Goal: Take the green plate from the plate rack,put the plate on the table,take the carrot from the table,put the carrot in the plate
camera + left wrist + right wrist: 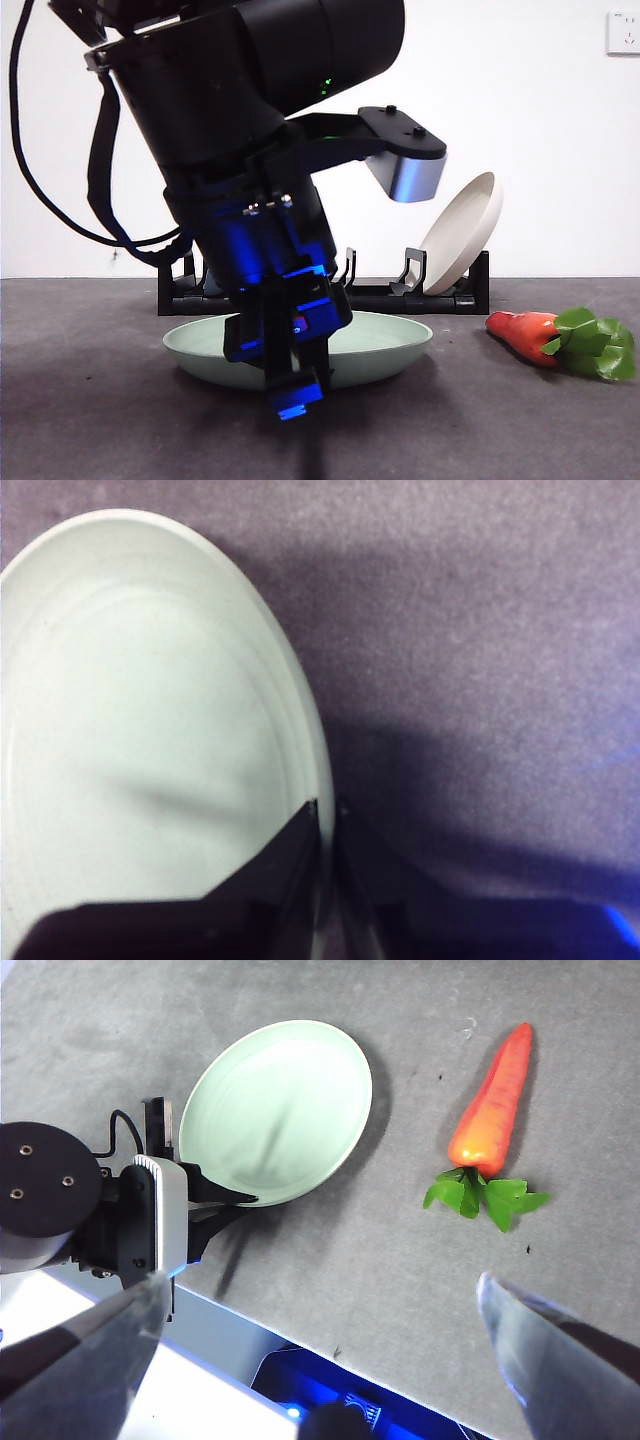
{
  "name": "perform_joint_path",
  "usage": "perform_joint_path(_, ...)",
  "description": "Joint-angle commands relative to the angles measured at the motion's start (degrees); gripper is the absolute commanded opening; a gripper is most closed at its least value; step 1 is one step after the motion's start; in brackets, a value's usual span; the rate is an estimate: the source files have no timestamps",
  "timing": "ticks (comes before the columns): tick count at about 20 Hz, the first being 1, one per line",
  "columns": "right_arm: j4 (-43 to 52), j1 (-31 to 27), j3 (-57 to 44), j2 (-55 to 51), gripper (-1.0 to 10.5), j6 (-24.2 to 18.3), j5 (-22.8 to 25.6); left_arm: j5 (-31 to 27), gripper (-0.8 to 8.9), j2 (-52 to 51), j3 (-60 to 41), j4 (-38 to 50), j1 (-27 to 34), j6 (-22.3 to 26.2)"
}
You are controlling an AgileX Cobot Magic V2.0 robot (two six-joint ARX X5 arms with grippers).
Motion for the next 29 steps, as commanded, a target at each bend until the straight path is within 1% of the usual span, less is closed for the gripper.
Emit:
perform_joint_path(1, 0.11, 0.17, 0.13, 0.61, 6.9, 0.39, -0.07, 2.36, 2.76, 1.05, -0.35, -0.22, 0.0, -2.73)
perform_joint_path(2, 0.11, 0.17, 0.13, 1.09, 6.9, 0.39, -0.07, 2.25, 4.33, 1.05, -0.31, -0.24, 0.07, -3.39)
perform_joint_path(3, 0.15, 0.17, 0.13, 1.68, 6.9, 0.37, -0.07, 2.25, 4.82, 1.05, -0.26, -0.22, 0.04, -3.39)
perform_joint_path(5, 0.2, 0.17, 0.13, 3.43, 6.9, 0.37, 0.02, 0.83, 4.79, 0.94, 0.57, -0.63, 0.0, -4.11)
perform_joint_path(6, 0.61, 0.17, 0.13, 4.37, 6.9, 0.37, 0.17, -0.96, 4.79, 0.55, 1.36, -1.14, 0.0, -5.11)
perform_joint_path(7, 1.4, 0.17, 0.13, 5.55, 6.9, 0.35, 0.2, -2.64, 4.79, -0.2, 2.38, -2.16, 0.0, -5.84)
perform_joint_path(9, 3.76, 0.17, 0.13, 8.81, 6.9, 0.39, 0.22, -3.63, 4.79, -3.1, 5.09, -5.03, 0.0, -6.93)
perform_joint_path(11, 6.58, 0.17, 0.13, 13.29, 6.9, 0.5, 0.66, -3.52, 4.79, -7.58, 8.57, -8.13, 0.0, -10.51)
perform_joint_path(14, 12.04, 1.62, 0.13, 21.62, 6.9, 1.18, 5.77, -3.54, 4.79, -15.63, 14.93, -13.92, 0.0, -15.8)
perform_joint_path(15, 14.14, 2.23, 0.13, 24.65, 6.9, 2.03, 7.54, -3.52, 4.79, -18.43, 17.16, -15.85, 0.0, -17.64)
perform_joint_path(17, 18.12, 3.72, 0.13, 30.69, 6.9, 3.02, 9.66, -3.56, 4.78, -23.91, 21.73, -19.91, 0.0, -21.49)
perform_joint_path(19, 21.94, 6.32, 0.13, 36.57, 6.8, 4.17, 12.02, -3.56, 4.76, -29.03, 26.23, -24.3, 0.0, -24.3)
perform_joint_path(20, 23.78, 7.74, 0.13, 39.26, 6.4, 5.05, 13.86, -3.56, 4.76, -31.36, 28.35, -26.4, 0.0, -25.09)
perform_joint_path(21, 25.38, 8.9, 0.13, 41.81, 6.2, 5.33, 15.58, -3.61, 4.76, -33.44, 30.25, -28.02, 0.0, -25.57)
perform_joint_path(23, 27.98, 10.64, 0.13, 46.18, 6.2, 6.34, 18.62, -3.63, 4.76, -36.96, 32.87, -30.23, 0.0, -25.64)
perform_joint_path(25, 29.94, 11.87, 0.13, 49.29, 6.1, 7.32, 23.19, -3.69, 4.76, -39.67, 34.03, -31.63, 0.0, -25.75)
perform_joint_path(26, 30.75, 12.13, 0.13, 50.34, 5.9, 7.69, 24.5, -3.69, 4.76, -40.72, 34.12, -32.11, 0.0, -25.88)
perform_joint_path(27, 31.5, 12.15, 0.13, 51.08, 5.8, 7.96, 24.44, -3.67, 4.76, -41.55, 34.12, -32.65, 0.0, -25.97)
perform_joint_path(29, 32.94, 12.15, 0.13, 51.95, 4.4, 8.52, 24.44, -3.69, 4.75, -42.18, 34.12, -33.62, 0.0, -26.88)
